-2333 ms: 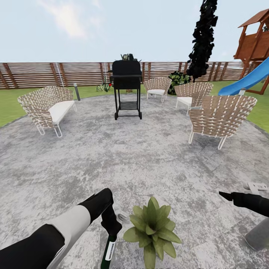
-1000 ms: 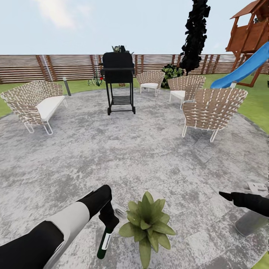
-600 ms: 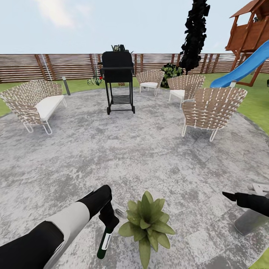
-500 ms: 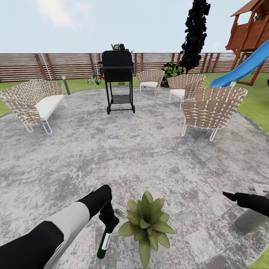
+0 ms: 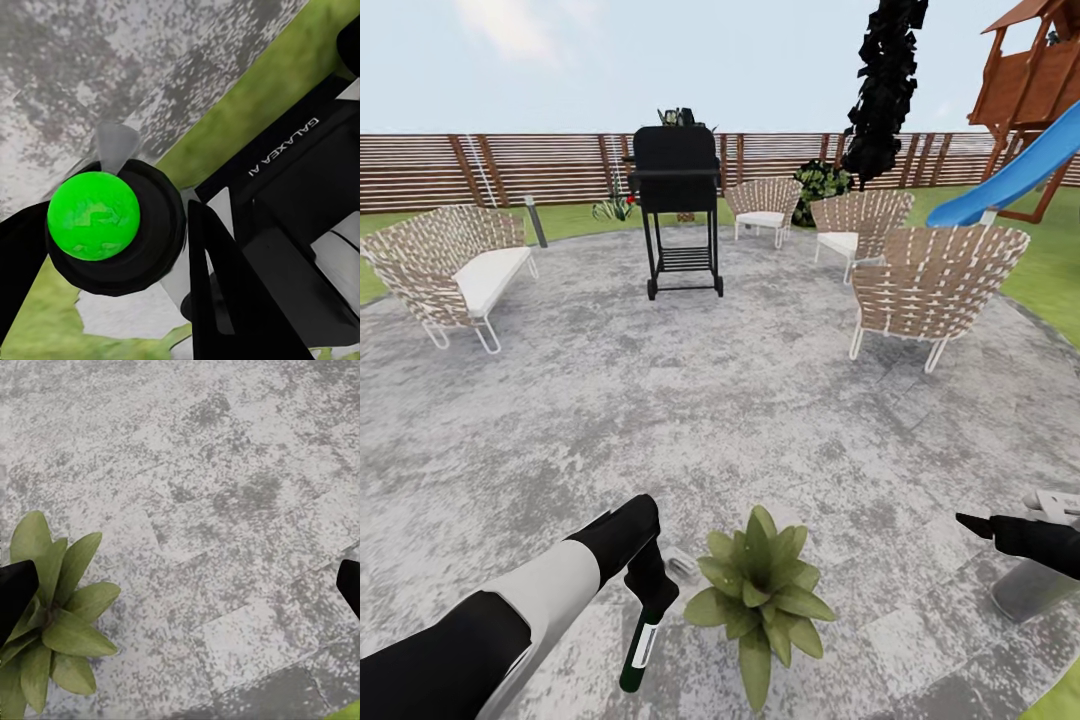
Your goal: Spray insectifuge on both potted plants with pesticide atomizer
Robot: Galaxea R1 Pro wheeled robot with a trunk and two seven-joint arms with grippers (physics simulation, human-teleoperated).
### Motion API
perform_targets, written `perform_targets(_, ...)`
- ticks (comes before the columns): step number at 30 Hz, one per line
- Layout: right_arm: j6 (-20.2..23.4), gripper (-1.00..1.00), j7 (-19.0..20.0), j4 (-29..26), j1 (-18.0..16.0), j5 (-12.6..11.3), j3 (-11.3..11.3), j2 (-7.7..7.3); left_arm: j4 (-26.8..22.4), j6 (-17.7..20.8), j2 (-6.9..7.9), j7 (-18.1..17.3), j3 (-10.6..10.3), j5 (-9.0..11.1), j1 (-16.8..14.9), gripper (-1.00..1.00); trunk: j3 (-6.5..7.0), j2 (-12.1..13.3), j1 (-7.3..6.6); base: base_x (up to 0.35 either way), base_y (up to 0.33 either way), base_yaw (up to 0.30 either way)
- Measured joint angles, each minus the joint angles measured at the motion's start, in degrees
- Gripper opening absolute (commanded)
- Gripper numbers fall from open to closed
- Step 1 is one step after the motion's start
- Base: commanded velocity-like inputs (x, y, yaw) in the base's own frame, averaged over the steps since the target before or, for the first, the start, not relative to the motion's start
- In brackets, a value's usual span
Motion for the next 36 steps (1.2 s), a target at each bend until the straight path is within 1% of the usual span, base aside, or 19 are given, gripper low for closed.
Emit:
perform_targets(6, 0.01, 1.00, 0.01, 0.00, 0.00, -0.01, 0.02, 0.02, 0.01, 0.03, 0.00, 0.00, -0.01, -0.01, -0.03, -1.00, -0.03, 0.00, 0.00, 0.000, 0.019, 0.000)
perform_targets(15, 0.01, 1.00, 0.01, 0.02, 0.00, -0.03, -0.09, 0.03, 0.00, 0.08, -0.09, 0.00, -0.07, -0.01, -0.17, -1.00, -0.17, 0.00, 0.00, 0.000, 0.100, 0.000)
perform_targets(31, 0.01, 1.00, 0.01, 0.02, 0.00, -0.09, -0.18, 0.03, 0.00, -0.01, 0.08, 0.08, -0.09, -0.02, -0.19, -1.00, -1.53, 0.00, 0.00, 0.000, 0.003, 0.000)
perform_targets(36, 0.01, 1.00, 0.01, 0.05, 0.00, -0.09, -0.17, 0.03, 0.00, 0.01, 0.59, 0.09, -0.06, -0.07, -0.52, -1.00, -1.99, 0.00, 0.00, 0.026, 0.009, 0.000)
